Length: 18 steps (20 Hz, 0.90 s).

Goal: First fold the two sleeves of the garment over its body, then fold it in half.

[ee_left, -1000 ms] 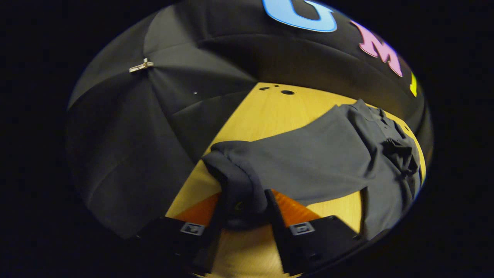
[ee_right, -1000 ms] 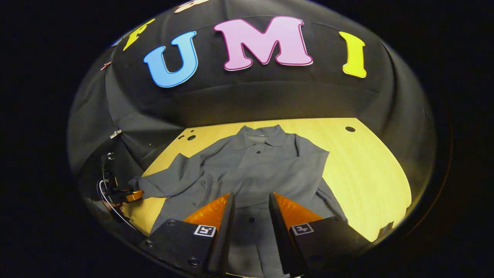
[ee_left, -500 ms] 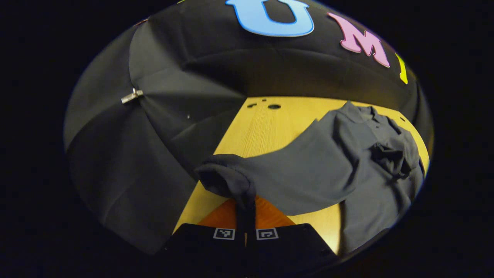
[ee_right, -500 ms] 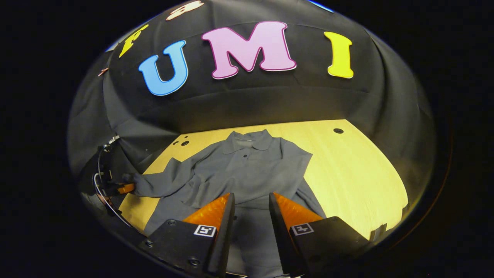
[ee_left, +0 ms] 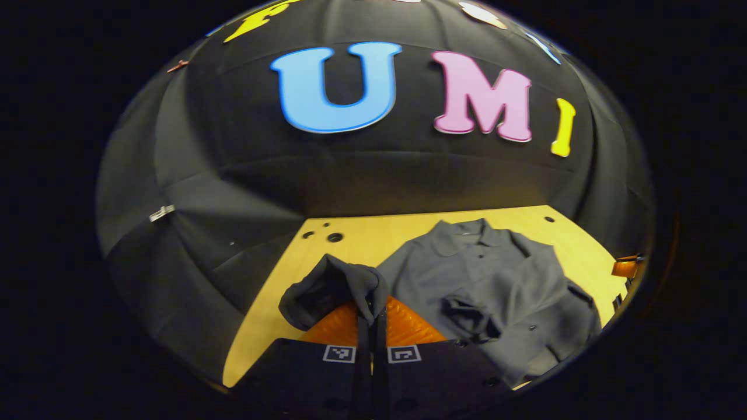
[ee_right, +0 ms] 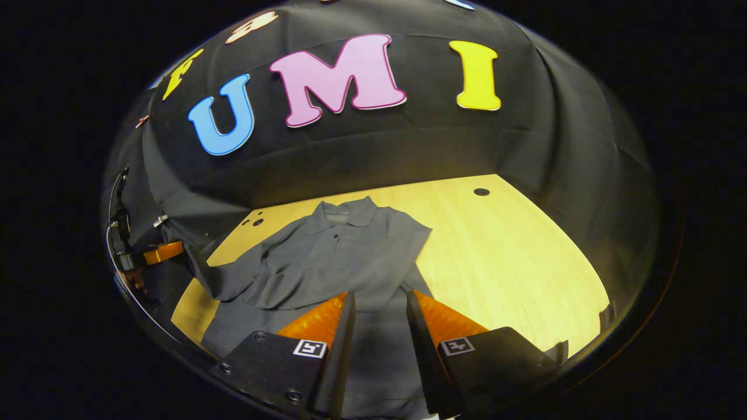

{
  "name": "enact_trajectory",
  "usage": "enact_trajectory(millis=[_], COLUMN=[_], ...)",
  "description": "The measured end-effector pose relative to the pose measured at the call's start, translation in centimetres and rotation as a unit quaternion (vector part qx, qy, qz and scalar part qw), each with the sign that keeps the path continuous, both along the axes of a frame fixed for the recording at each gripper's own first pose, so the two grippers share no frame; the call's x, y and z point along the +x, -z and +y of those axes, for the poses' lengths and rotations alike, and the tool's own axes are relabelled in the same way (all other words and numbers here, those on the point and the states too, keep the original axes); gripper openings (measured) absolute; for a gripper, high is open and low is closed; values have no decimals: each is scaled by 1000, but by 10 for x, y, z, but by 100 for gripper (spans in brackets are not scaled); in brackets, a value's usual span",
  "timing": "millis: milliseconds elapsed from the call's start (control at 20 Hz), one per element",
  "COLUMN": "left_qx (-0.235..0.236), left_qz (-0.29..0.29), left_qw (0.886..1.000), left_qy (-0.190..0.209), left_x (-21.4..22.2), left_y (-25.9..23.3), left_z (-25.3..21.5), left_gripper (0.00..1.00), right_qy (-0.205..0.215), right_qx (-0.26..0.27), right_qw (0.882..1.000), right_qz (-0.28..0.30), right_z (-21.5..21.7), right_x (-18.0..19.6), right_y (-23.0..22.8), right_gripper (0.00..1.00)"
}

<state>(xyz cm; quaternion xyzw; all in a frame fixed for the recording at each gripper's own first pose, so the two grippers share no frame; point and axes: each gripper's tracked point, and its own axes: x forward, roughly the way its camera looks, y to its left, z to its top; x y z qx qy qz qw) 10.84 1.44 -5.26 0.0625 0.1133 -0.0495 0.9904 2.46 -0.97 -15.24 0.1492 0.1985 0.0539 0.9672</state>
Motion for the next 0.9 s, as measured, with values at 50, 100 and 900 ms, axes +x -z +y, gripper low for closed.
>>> enact_trajectory(millis=[50, 100, 900], left_qx=[5, 8, 40], left_qz=[-1, -1, 89], left_qw=[1000, 999, 983], left_qy=[19, 38, 156], left_x=[3, 5, 49], left_y=[-2, -4, 94], left_z=[-24, -49, -277], left_gripper=[5, 5, 7], right_qy=[7, 13, 48], right_qx=[3, 6, 17], right_qw=[1000, 1000, 997], right_qz=[2, 3, 53], right_z=[-9, -17, -102], right_x=[-2, -5, -30], right_y=[3, 6, 64], right_gripper=[57, 57, 57])
